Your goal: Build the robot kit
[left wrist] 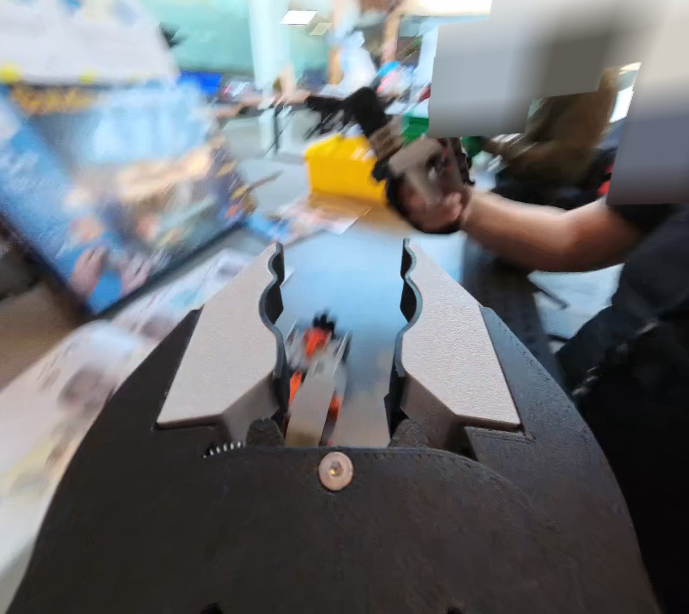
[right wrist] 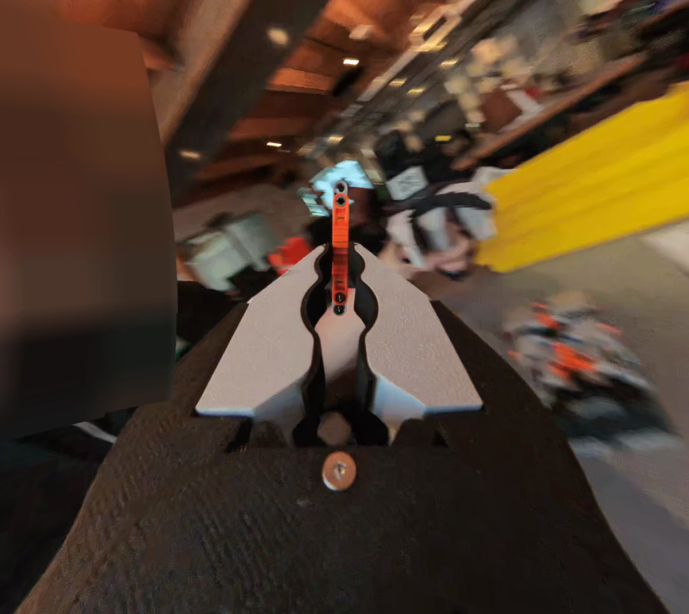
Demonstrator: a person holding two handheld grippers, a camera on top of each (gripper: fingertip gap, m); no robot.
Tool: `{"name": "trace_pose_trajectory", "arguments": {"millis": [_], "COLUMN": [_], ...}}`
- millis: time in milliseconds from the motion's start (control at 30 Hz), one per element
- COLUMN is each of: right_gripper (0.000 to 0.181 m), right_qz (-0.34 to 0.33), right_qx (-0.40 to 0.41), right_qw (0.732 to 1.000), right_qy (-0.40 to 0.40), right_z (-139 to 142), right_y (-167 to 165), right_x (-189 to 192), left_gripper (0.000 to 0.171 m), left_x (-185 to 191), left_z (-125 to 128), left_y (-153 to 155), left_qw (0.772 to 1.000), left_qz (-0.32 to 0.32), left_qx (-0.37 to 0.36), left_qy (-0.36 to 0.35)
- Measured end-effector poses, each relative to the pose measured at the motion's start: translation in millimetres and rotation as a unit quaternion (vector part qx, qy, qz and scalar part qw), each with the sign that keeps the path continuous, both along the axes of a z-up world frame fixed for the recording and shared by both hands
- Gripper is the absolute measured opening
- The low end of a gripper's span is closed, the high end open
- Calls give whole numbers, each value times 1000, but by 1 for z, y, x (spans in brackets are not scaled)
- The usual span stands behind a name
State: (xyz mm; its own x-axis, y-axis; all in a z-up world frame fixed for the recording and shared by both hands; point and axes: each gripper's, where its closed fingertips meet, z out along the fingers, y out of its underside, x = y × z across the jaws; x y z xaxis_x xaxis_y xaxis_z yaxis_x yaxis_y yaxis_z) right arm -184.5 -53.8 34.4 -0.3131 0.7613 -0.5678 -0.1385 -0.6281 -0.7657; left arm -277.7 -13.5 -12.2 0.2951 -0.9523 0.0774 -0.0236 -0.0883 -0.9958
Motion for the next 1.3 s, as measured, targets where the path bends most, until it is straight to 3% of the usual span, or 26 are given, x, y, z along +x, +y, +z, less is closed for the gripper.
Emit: {"name": "trace_pose_trajectory", "arguments": {"millis": [67,100,167,233,333,433,533,700,833,1000,1133,1300], "right_gripper": [6,6,6,5,6,6,6,6,6,6,6,6], "right_qz": [-101,-122,-121,-137,-141,-132,-129,-127,-128,-131,-131,-143], "right_qx": [53,62,55,52,52,44,33,25,38,40,49,148], "right_qw": [989,985,988,983,975,975,974,973,969,969,966,939], "right_qy": [-96,-106,-83,-110,-162,-172,-181,-190,-205,-207,-219,-277], "right_z": [-34,-39,-34,-47,-73,-82,-90,-97,-100,-102,-105,-120], "right_y": [34,43,49,59,63,62,65,69,67,69,69,68], "right_x": [11,16,21,22,19,14,13,12,12,14,14,17], "left_gripper": [62,63,66,78,89,91,102,89,88,88,88,88], "left_x": [-11,-14,-16,-13,-10,-6,-6,-4,-3,1,14,45], "left_z": [-38,-54,-78,-93,-107,-113,-123,-145,-145,-133,-112,-96], "left_y": [4,6,12,17,25,27,30,32,33,35,36,31], "left_qw": [996,993,984,981,983,986,981,963,960,938,900,843], "left_qz": [45,63,80,69,35,-9,-11,-6,-18,-37,-61,-80], "left_qx": [-27,-28,-9,-9,-27,-63,-76,-46,-47,-32,8,57], "left_qy": [65,100,156,181,178,153,181,265,276,342,432,529]}}
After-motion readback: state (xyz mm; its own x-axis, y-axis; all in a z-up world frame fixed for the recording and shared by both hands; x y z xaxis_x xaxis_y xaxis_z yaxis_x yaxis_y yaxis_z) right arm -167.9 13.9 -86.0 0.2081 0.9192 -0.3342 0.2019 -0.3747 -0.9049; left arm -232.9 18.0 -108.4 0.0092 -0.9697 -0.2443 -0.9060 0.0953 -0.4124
